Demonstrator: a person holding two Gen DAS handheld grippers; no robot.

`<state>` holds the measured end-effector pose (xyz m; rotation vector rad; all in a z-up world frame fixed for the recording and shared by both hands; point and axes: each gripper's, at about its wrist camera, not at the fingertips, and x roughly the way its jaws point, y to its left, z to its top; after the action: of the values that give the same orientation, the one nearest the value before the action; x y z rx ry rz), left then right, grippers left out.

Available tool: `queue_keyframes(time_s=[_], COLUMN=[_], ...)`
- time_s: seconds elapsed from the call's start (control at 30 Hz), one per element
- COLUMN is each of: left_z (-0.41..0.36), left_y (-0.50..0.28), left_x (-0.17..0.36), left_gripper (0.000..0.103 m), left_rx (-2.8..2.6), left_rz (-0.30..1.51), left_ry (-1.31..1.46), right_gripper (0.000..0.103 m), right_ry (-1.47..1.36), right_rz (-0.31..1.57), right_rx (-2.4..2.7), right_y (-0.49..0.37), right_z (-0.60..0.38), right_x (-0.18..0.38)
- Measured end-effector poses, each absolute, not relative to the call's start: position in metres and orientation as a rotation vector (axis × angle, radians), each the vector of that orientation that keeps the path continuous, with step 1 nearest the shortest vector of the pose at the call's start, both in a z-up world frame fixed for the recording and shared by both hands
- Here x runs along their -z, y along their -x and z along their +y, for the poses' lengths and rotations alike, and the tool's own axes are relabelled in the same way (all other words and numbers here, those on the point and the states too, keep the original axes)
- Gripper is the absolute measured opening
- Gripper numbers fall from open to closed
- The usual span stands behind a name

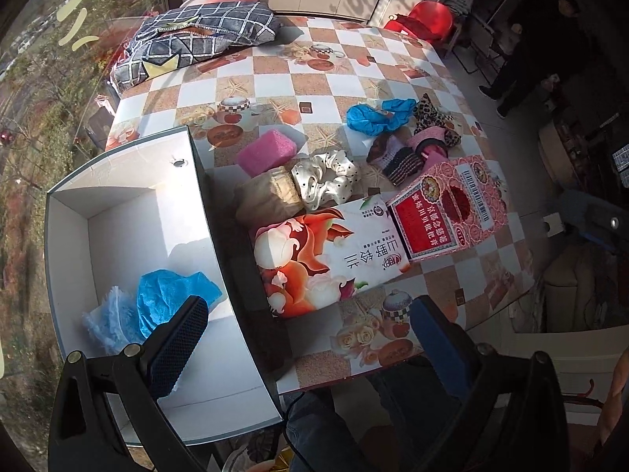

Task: Organize soft objects
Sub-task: 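Withdraw both open tools from the box back toward the table items, then grasp the blue cloth with the left tool while the right tool grasps the pink knit hat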

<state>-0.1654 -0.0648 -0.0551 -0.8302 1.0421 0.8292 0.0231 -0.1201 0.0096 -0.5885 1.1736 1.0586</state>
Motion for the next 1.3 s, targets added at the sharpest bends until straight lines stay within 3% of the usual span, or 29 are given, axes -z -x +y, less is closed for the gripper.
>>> queue_keyframes(time_s=[0.33,0.63,1.03,1.3], left_z=[-0.038,0.042,0.122,0.147], left_y=[0.138,0.071,-0.051,-0.083], left_x=[0.055,0.054,0.110,0.169], left_gripper=[0.103,0.103,0.103,0.103], left_rx=[-0.866,-0.866,-0.773,-0.797], left_rz=[1.096,1.155,1.323,1.423], left_ry=[0.822,0.765,0.631,0.630], right_gripper=[0.102,0.102,0.102,0.102], right_ry=[0.438,0.471,0.475,0.517], right_rz=[1.368,1.472,1.607,1.650], right_rx=[-0.872,-0.855,-0.896,-0.919], right_y=[-0.116,-0.166,-0.210,-0.213], right_z=[-0.137,-0.116,-0.037,0.016], right_x=[0.026,0.067,0.132,0.180])
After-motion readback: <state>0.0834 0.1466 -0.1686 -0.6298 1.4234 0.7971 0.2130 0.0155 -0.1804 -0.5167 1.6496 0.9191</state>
